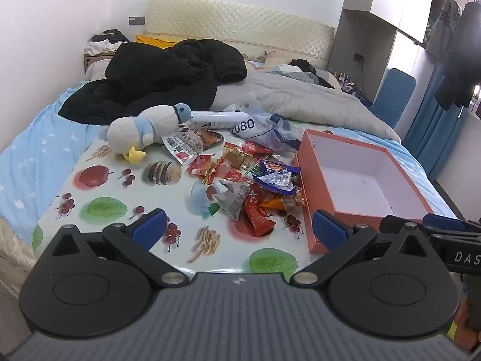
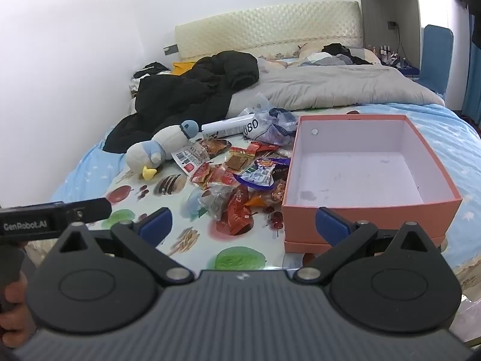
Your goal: Organize snacks
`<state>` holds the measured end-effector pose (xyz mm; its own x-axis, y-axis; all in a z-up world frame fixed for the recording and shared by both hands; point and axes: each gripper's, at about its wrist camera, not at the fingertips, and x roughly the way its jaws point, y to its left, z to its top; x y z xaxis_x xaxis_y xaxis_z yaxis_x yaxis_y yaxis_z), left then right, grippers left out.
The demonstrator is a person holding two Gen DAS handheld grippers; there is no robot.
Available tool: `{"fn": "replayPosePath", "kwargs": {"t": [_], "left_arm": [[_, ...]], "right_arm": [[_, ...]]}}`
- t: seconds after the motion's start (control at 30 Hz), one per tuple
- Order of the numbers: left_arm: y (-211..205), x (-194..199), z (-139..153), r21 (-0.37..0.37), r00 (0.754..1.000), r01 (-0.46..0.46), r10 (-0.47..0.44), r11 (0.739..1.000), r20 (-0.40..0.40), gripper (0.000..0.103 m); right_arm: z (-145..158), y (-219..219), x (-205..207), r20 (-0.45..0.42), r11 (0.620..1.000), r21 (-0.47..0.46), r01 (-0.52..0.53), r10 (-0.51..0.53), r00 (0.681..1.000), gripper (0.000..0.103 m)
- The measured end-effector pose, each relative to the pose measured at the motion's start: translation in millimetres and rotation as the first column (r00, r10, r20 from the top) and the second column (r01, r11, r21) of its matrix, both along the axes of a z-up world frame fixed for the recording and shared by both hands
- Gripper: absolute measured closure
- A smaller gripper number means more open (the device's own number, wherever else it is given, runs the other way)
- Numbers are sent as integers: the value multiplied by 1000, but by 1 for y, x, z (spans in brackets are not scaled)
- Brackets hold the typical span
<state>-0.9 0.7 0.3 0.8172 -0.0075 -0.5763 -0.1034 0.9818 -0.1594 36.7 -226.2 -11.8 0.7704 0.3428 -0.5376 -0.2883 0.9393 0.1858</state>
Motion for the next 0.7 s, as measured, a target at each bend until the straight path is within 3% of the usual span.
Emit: {"fn": "replayPosePath", "kwargs": {"t": [0.7], "left_arm": [[-1,2,0,3,1000,7,-7,1000,1,0]], "right_arm": [[1,-2,-1,-15,1000,14,2,-1,1000,0]]}}
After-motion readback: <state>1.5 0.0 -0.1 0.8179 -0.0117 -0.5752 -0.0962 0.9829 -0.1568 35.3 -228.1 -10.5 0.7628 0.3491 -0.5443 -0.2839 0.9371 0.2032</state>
